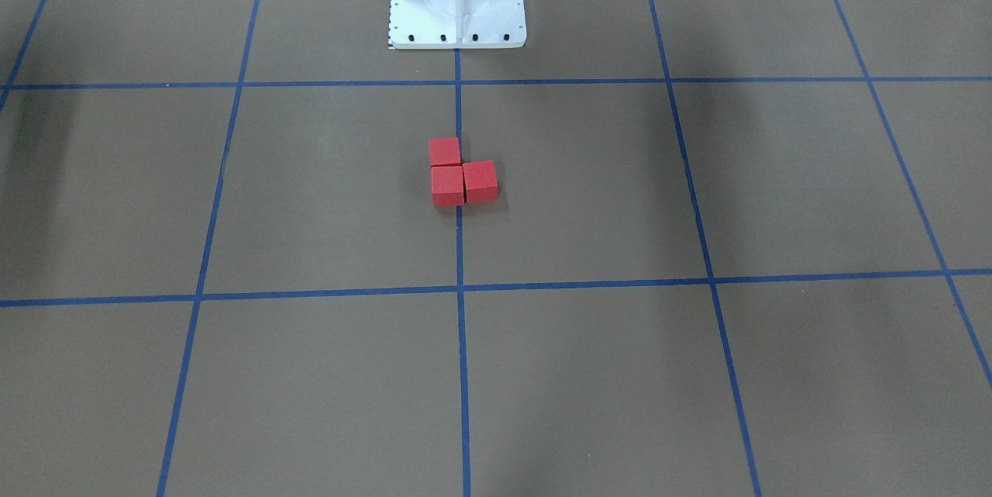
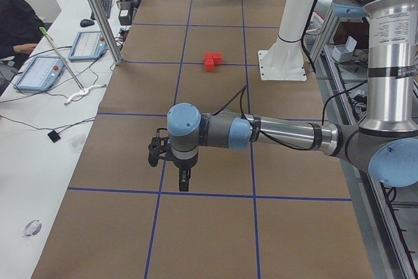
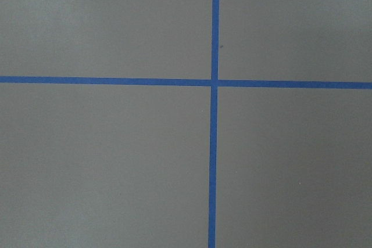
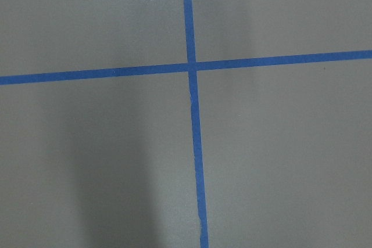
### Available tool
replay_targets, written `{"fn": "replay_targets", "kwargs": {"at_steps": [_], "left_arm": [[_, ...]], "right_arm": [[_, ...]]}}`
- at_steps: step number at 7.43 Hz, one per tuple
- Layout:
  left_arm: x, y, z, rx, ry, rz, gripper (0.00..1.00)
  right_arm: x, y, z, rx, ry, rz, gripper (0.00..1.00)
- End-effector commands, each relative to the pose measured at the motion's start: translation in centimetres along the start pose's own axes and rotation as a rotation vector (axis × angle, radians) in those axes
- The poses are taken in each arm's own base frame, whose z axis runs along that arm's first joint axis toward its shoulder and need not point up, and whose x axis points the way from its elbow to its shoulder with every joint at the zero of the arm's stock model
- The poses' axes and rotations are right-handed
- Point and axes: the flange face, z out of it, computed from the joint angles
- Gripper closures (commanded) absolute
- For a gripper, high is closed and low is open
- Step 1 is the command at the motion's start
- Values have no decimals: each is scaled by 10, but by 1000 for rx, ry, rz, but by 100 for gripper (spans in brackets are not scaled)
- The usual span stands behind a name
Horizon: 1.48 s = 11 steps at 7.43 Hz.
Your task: Form red blocks into L shape at center
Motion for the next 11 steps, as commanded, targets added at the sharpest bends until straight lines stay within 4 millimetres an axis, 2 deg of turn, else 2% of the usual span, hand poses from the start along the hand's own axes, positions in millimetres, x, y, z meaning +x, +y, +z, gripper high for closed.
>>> {"fn": "replay_targets", "kwargs": {"at_steps": [1,11], "left_arm": [[0,0,0,0,0,0,0],[-2,8,2,-4,-8,45,0]], "right_arm": [[0,0,0,-1,-1,1,0],[4,0,5,-12,-4,10,0]]}}
